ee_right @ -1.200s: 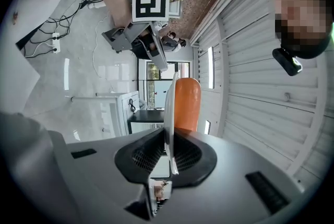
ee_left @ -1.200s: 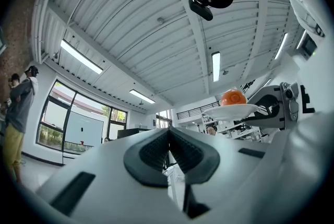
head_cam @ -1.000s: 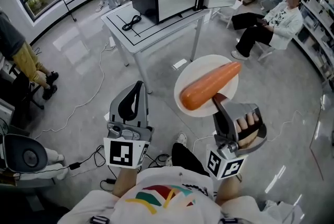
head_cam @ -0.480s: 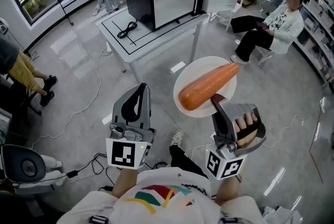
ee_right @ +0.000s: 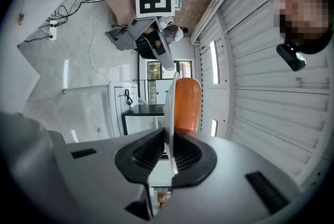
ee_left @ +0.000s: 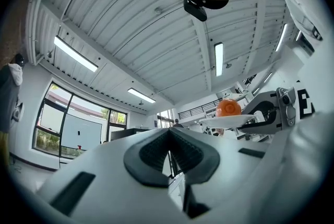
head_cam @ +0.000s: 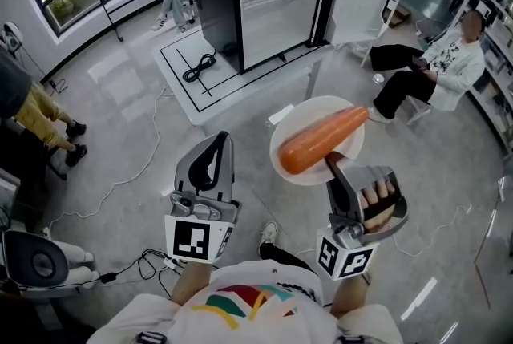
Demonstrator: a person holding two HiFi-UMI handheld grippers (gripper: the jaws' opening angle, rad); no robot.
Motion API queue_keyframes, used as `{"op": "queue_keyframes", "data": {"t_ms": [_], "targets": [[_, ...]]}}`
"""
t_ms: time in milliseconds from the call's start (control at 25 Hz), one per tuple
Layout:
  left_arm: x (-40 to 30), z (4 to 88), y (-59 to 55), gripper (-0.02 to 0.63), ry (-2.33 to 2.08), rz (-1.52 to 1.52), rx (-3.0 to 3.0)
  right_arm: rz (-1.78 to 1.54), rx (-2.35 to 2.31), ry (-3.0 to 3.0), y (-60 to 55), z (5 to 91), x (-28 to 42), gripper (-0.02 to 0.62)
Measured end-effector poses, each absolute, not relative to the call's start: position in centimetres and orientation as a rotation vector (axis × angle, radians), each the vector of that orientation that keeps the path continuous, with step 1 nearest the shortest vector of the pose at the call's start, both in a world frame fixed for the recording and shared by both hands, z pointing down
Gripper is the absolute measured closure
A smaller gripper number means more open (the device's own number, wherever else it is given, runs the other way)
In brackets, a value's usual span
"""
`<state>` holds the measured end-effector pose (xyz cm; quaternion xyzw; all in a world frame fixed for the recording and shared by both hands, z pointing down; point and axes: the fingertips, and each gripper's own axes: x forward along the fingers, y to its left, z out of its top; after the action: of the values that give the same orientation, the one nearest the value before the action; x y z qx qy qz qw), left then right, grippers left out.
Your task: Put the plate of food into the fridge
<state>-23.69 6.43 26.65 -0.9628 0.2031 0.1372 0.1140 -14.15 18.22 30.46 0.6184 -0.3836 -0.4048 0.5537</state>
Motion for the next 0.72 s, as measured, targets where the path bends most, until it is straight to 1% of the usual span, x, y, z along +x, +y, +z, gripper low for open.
{"op": "queue_keyframes", "data": {"t_ms": [280,720], "targets": [[-18.4,26.2,1.8,0.598,0.628,0.401,-2.797,-0.970,1.453,-0.937,13.3,30.6,-8.5,0.558],[-13.0,27.0,-1.8,0.598,0.673,0.363,-2.797,-0.971,1.439,-0.978,9.5,31.3,-2.6,0.558]]}}
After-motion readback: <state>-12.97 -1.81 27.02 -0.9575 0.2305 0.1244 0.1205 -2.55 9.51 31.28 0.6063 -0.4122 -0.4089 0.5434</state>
